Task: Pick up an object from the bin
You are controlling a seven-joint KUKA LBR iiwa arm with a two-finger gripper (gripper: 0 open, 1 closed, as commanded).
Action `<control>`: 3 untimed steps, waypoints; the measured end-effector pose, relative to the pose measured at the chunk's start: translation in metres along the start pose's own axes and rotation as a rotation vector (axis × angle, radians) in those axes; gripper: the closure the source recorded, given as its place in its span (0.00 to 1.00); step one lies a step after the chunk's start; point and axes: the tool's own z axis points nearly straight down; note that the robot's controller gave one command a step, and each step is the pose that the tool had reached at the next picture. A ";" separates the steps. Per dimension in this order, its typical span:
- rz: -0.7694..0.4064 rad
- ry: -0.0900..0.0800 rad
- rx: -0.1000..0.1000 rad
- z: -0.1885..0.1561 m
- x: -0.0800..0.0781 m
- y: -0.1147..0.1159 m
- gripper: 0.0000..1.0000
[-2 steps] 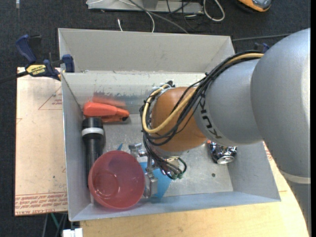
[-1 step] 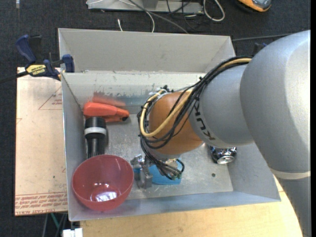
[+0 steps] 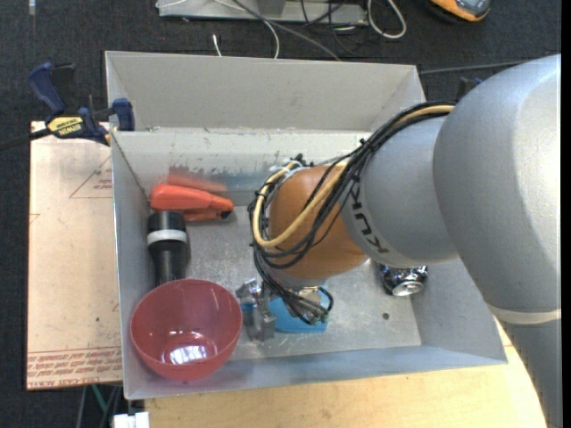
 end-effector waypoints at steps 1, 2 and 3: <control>0.000 0.000 0.000 0.000 0.000 0.000 1.00; 0.000 0.000 0.000 0.000 0.000 0.000 1.00; 0.000 0.000 0.000 0.000 0.000 0.000 1.00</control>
Offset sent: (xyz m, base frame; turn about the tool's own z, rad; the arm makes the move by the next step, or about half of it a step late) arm 0.0000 0.0000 0.0000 0.0000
